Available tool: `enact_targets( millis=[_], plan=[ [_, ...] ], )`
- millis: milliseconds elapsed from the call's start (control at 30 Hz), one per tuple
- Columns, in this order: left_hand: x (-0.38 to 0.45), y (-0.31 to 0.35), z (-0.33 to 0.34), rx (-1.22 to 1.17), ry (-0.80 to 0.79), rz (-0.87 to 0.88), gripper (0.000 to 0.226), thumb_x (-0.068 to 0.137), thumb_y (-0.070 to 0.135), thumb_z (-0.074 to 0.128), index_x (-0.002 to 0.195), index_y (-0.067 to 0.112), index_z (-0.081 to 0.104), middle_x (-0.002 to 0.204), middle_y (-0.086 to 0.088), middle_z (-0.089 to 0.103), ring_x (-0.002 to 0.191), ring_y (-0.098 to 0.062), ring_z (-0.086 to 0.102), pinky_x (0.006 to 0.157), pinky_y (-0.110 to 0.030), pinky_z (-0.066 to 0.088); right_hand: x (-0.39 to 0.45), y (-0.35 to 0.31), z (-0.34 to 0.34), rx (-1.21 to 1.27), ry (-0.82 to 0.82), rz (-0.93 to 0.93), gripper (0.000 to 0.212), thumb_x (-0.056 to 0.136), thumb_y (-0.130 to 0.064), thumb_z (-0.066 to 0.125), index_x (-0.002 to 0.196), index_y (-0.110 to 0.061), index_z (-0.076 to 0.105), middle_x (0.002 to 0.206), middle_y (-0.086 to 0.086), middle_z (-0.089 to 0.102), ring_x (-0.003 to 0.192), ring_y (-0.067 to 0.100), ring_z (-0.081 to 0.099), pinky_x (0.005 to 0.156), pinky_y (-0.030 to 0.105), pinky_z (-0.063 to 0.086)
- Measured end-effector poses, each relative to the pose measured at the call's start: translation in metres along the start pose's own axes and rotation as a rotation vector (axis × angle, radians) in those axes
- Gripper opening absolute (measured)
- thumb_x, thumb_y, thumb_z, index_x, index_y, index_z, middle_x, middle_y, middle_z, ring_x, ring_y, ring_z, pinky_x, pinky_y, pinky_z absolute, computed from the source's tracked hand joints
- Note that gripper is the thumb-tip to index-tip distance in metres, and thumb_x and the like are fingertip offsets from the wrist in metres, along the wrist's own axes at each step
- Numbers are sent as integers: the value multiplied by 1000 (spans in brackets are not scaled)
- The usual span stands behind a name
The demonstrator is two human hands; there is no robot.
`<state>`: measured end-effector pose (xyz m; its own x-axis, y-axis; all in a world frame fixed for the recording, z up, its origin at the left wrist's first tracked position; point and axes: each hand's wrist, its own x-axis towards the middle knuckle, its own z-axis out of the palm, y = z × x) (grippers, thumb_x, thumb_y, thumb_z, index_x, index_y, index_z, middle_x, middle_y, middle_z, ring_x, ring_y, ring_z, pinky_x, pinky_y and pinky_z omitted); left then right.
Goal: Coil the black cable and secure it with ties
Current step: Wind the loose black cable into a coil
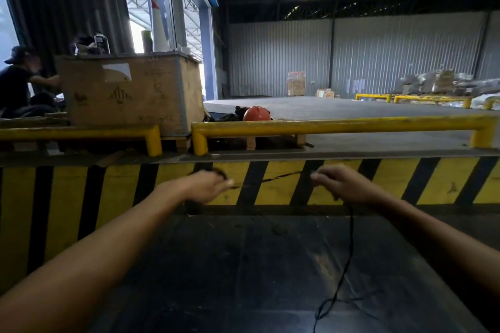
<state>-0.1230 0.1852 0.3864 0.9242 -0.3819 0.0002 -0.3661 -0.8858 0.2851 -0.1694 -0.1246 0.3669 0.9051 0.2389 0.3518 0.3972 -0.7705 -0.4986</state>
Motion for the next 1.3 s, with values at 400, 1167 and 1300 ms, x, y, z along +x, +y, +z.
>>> enact_targets(
  millis=[400, 1167, 1300],
  plan=[
    [-46, 67, 7, -423, -753, 266, 44, 94, 57, 23, 133, 49, 40, 141, 0, 47, 116, -25, 59, 95, -42, 48, 39, -22, -29, -127, 648, -120, 19, 95, -23, 48, 99, -8, 59, 64, -17, 43, 55, -2, 45, 52, 14, 30],
    [-3, 31, 24, -87, -178, 96, 48, 94, 58, 25, 117, 34, 60, 103, 0, 60, 88, -11, 57, 76, -29, 43, 15, -71, -30, -426, -198, -145, 19, 93, -29, 51, 74, -34, 51, 71, -10, 54, 66, 4, 55, 59, 18, 40],
    [-21, 39, 21, -499, -460, 139, 51, 93, 58, 22, 135, 40, 45, 131, 1, 51, 117, -24, 54, 91, -36, 46, 33, -57, -48, -489, 91, -141, 17, 92, -26, 52, 83, -17, 63, 72, -2, 59, 64, 11, 56, 61, 28, 45]
  ],
)
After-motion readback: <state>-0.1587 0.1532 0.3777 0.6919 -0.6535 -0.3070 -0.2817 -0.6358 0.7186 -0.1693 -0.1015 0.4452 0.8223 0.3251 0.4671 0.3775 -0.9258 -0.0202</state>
